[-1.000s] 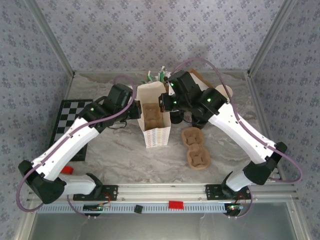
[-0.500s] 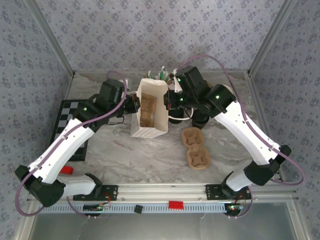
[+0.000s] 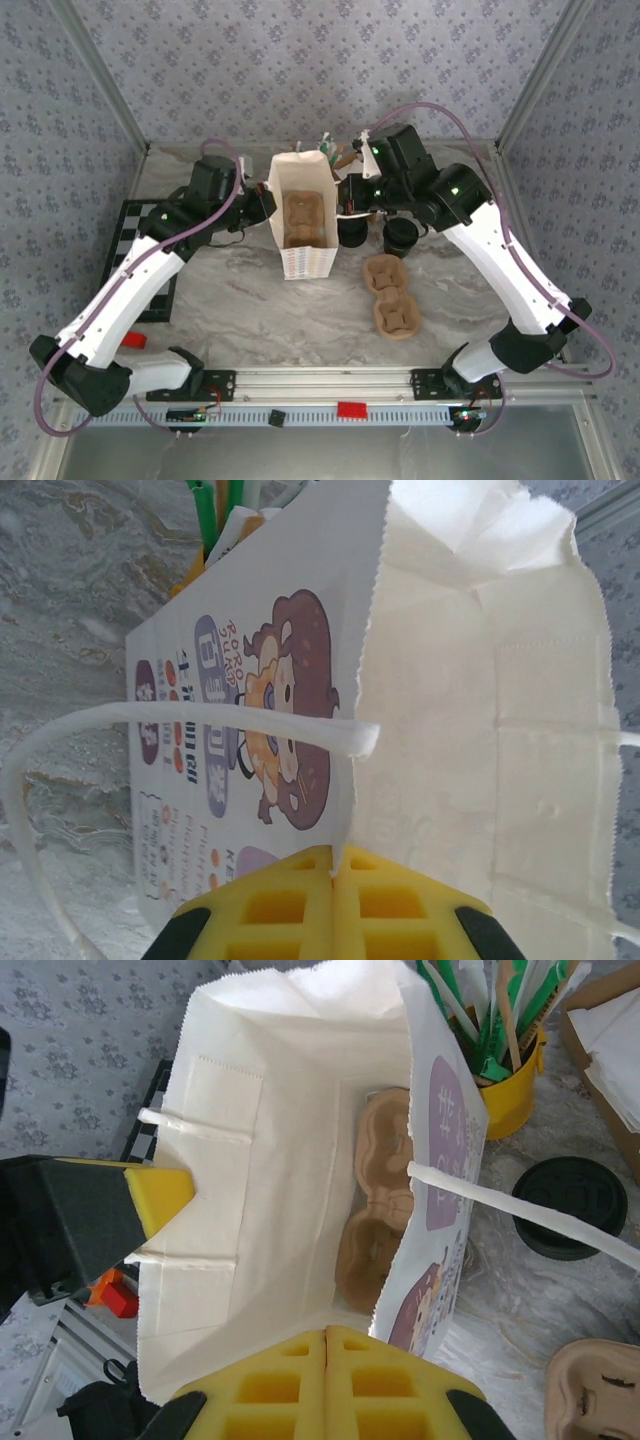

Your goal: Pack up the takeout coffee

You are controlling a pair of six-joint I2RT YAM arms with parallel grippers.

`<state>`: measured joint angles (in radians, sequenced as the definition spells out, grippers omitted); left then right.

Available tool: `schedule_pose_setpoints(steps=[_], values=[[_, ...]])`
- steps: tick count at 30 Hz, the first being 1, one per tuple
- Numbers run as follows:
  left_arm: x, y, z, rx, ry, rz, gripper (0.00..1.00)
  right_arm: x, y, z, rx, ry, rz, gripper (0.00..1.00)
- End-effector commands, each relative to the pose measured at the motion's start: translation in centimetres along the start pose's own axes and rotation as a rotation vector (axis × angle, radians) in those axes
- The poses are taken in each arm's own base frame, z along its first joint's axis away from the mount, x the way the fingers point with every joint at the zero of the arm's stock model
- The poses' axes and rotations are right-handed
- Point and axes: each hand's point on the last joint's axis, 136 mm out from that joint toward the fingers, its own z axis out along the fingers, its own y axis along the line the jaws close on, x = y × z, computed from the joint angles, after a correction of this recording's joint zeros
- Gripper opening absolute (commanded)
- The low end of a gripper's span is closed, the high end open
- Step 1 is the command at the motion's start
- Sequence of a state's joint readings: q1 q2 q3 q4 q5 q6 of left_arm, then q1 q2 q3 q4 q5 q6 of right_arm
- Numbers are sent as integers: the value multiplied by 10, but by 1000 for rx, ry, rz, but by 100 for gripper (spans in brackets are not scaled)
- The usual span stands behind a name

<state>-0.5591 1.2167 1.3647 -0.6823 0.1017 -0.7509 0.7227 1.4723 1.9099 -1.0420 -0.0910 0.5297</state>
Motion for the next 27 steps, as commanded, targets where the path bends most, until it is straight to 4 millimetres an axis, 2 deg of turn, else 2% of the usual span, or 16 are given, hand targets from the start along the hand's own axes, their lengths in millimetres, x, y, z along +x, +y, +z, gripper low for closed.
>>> schedule_pose_setpoints(steps=[1, 11, 12, 14, 18, 27], values=[[0, 1, -4, 45, 1, -60, 0, 0, -3, -21, -4, -4, -7, 5], [10, 22, 7, -8, 44, -85, 0, 4, -18, -24, 25, 17, 24, 6], [9, 23, 5, -13, 40, -86, 5, 4, -19, -24, 28, 18, 25, 6], [12, 28, 3, -37, 52, -90, 20, 5, -20, -26, 30, 24, 29, 7], [12, 34, -3, -75, 60, -84, 36, 7, -24, -30, 40, 35, 31, 9], [17, 37, -15, -125, 108, -64, 45, 13, -35, -40, 74, 66, 33, 12]])
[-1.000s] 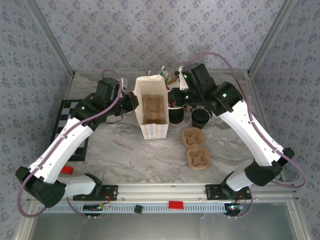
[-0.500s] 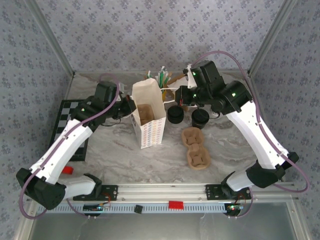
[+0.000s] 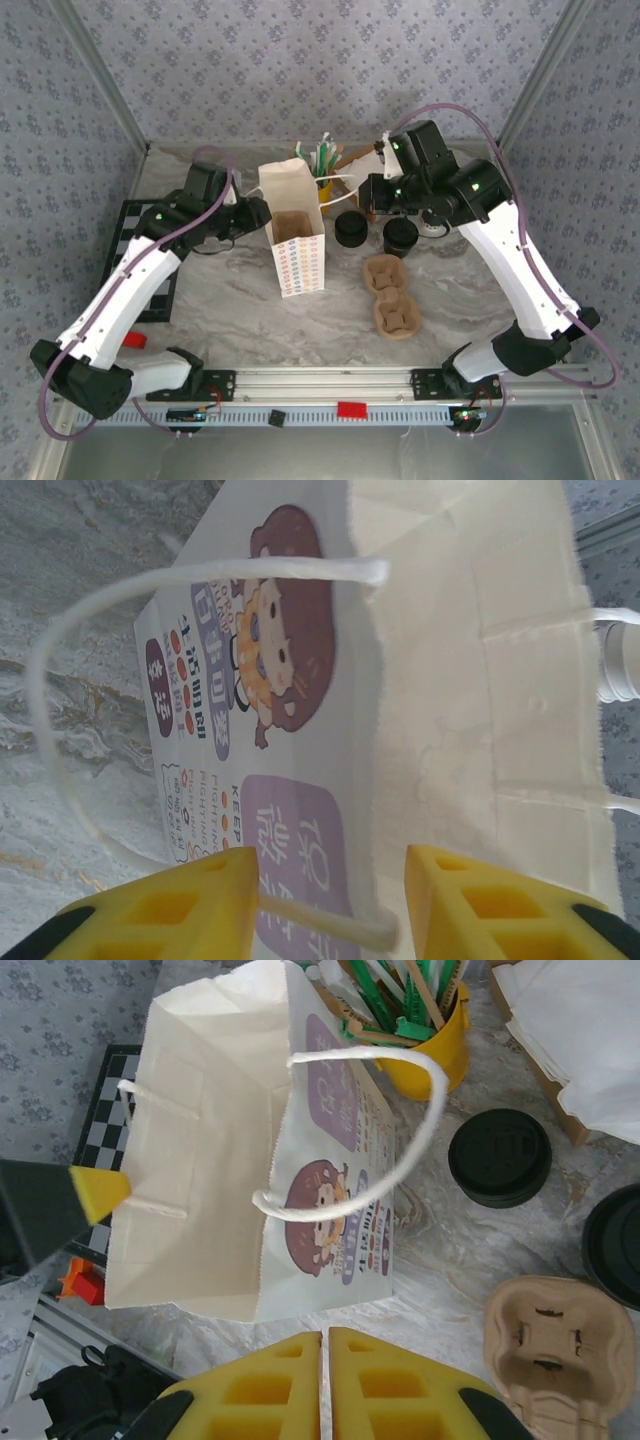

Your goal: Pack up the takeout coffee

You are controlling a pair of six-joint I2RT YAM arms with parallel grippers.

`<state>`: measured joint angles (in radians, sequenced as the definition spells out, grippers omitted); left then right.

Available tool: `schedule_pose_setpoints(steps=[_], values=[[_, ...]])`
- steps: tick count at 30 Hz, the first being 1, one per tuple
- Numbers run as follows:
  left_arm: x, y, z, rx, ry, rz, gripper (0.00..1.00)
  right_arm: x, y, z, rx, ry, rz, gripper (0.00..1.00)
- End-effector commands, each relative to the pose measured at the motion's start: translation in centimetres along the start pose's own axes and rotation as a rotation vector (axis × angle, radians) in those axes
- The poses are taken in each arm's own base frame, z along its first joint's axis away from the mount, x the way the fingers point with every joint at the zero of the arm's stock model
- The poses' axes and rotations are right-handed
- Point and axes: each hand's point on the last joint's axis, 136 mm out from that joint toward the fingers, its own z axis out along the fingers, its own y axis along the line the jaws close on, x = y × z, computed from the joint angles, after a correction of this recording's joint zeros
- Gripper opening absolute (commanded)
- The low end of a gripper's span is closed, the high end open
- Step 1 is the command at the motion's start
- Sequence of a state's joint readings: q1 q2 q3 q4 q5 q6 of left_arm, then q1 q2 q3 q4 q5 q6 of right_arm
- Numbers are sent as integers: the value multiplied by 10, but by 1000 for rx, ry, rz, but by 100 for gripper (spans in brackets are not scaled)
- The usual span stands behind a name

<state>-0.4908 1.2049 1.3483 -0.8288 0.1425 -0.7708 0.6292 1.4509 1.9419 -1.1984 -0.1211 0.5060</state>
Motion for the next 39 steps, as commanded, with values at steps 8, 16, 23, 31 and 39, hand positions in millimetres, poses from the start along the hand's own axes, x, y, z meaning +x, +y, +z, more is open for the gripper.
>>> schedule_pose_setpoints(steps=[8, 16, 23, 31, 39], values=[[6, -2, -23, -68, 36, 67, 52, 11, -21, -24, 43, 41, -6, 14], [14, -3, -28, -134, 42, 123, 56, 20, -55, -28, 131, 89, 54, 22], [18, -6, -30, -146, 41, 143, 57, 43, -111, -24, 306, 208, 114, 36], [18, -11, -30, -140, 28, 152, 58, 60, -149, 18, 398, 338, 126, 57], [12, -13, -34, -122, -13, 148, 58, 58, -170, 73, 411, 423, -24, 76]])
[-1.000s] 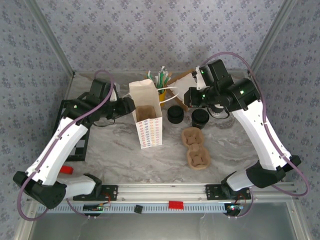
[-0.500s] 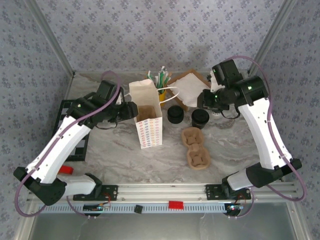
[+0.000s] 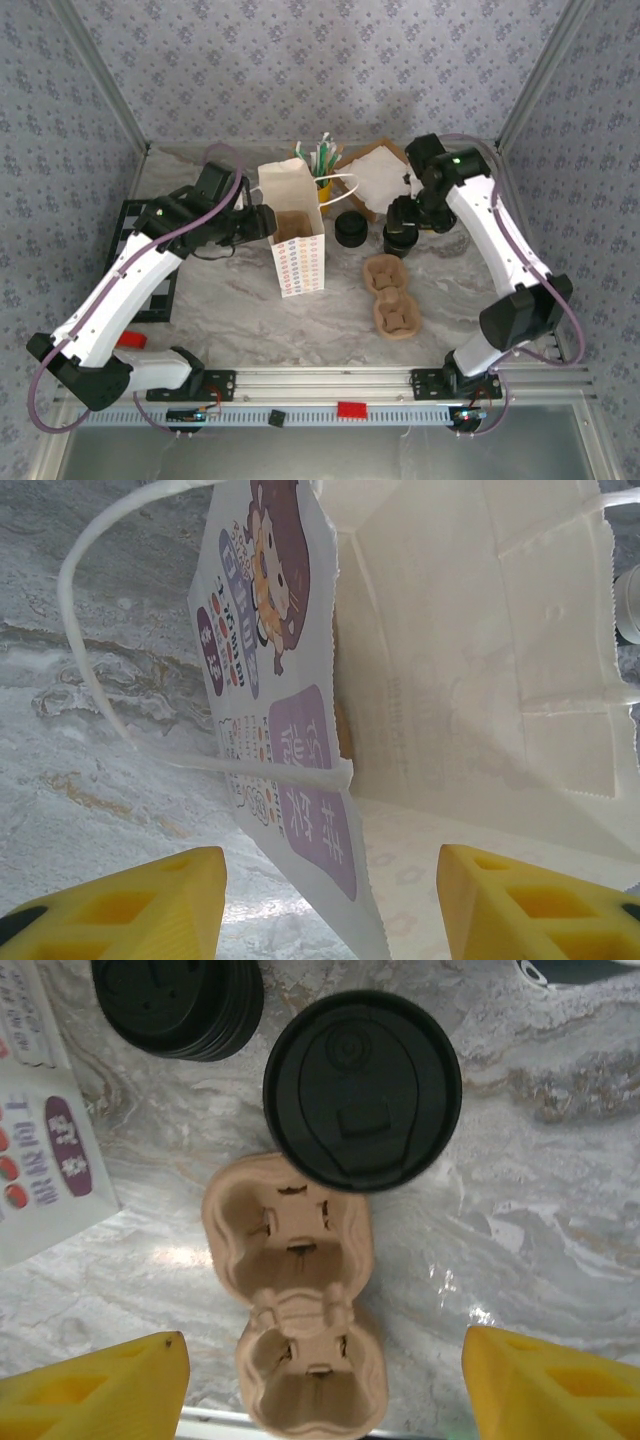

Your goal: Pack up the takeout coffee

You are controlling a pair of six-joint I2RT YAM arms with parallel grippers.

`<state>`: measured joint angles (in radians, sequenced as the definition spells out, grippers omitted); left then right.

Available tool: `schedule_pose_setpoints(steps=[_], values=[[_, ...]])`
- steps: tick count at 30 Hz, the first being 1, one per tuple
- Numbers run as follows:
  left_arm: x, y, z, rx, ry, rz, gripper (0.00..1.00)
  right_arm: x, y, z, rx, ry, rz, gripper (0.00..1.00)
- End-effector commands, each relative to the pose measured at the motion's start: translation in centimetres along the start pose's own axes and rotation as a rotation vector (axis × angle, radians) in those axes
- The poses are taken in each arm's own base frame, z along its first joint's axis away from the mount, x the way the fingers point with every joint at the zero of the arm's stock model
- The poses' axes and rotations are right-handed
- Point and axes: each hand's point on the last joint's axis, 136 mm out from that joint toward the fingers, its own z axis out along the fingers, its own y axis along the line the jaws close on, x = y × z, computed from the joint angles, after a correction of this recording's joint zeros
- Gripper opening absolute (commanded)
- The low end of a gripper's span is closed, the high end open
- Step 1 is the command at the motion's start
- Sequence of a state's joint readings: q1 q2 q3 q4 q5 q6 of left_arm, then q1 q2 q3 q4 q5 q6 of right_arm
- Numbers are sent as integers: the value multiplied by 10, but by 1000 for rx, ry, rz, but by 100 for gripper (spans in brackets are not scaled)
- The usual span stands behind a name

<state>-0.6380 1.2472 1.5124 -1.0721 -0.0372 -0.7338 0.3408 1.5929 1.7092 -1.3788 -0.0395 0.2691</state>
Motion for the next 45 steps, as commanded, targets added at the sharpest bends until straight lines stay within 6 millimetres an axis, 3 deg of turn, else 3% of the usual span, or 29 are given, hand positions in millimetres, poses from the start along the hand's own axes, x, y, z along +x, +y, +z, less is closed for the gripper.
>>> schedule_pose_setpoints(steps=[1, 10, 21, 28, 38, 45], values=[[-9, -5, -13, 27, -58, 4, 58, -11, -6, 20, 49, 5, -103, 77], [-8, -5, -12, 23, -47, 26, 59, -25, -6, 56, 21, 51, -192, 86], [-8, 4, -11, 6, -59, 16, 61, -25, -20, 88, 123, 118, -244, 84], [-8, 9, -11, -3, -57, 11, 62, -30, -27, 92, 191, 116, -237, 83], [-8, 11, -9, 4, -53, 0, 63, -29, -14, 102, 145, 135, -246, 85], [-9, 13, -8, 3, -54, -5, 63, -35, -19, 100, 175, 107, -204, 83]])
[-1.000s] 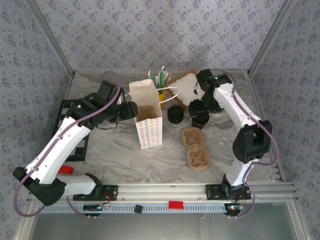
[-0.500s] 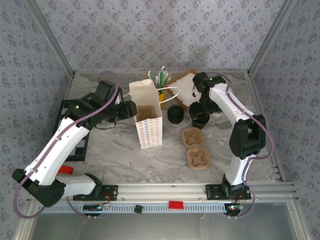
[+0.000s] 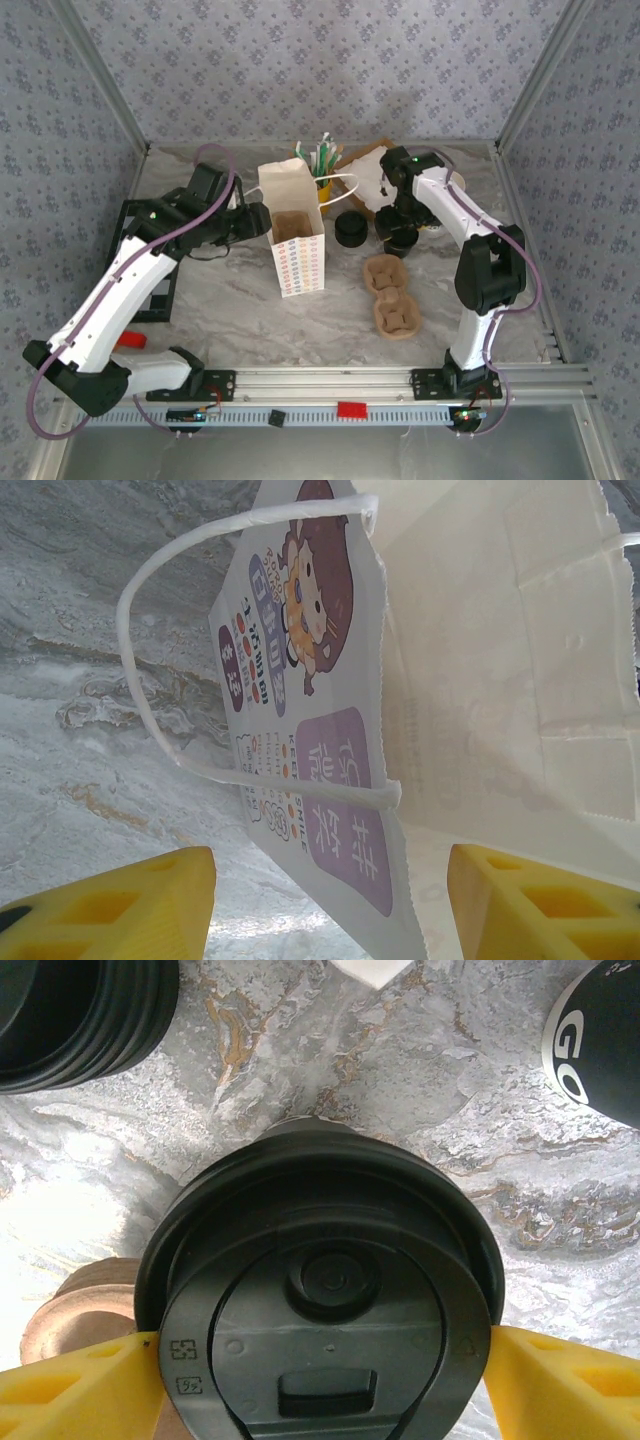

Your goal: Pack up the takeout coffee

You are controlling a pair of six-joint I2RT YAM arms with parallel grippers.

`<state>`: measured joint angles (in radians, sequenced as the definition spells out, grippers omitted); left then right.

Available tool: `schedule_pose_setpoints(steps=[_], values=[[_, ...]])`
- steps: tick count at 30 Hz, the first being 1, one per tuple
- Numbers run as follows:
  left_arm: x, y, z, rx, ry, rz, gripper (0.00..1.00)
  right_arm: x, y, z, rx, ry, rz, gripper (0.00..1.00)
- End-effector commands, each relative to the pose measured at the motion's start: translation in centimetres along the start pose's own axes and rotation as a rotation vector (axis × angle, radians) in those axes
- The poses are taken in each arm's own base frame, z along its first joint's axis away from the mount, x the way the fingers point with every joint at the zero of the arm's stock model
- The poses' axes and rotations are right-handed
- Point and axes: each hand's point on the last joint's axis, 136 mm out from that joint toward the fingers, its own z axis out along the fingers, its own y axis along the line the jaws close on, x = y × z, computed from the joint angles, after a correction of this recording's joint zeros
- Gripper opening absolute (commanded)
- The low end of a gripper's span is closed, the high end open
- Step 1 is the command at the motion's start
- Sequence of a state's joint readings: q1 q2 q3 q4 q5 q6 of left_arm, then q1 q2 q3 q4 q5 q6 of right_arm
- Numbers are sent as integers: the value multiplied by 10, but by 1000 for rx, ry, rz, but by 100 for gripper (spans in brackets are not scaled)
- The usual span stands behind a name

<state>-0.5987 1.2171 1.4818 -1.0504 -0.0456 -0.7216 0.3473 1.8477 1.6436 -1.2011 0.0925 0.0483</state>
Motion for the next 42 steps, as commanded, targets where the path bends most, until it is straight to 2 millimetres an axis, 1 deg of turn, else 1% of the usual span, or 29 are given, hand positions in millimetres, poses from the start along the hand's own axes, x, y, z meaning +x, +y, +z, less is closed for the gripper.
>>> schedule_pose_setpoints(steps=[1, 5, 10, 13, 16, 20, 24, 26, 30, 31, 34, 36, 42], values=[[-2, 1, -5, 16, -18, 15, 63, -4, -3, -1, 19, -13, 32, 83], [-2, 1, -5, 18, -19, 14, 63, -5, -6, 1, 33, -11, 67, 84], [-2, 1, -4, 18, -15, 12, 63, -9, -2, 1, 13, -30, 107, 85], [-2, 0, -5, 21, -18, 12, 63, -9, -6, 1, 47, -31, 140, 85], [-3, 0, -5, 22, -20, 12, 63, -5, -4, 0, 47, -17, 150, 86], [-2, 0, -4, 22, -16, 13, 63, -2, -6, -6, 58, -20, 181, 83], [-3, 1, -5, 20, -22, 13, 63, -2, -6, -9, 64, -28, 221, 85], [-3, 1, -4, 20, -23, 11, 63, 3, -3, -11, 60, -13, 254, 86], [-2, 1, -5, 23, -22, 9, 63, 6, -11, -13, 92, -3, 322, 88], [-2, 2, -5, 20, -24, 10, 63, 5, -13, -13, 101, -3, 338, 88], [-3, 3, -7, 15, -35, 8, 63, 1, -11, -16, 87, -29, 375, 88], [-4, 4, -7, 15, -39, 7, 63, -1, -4, -18, 43, -33, 389, 87], [-4, 3, -7, 19, -35, 7, 63, 0, -10, -18, 54, -27, 447, 83]])
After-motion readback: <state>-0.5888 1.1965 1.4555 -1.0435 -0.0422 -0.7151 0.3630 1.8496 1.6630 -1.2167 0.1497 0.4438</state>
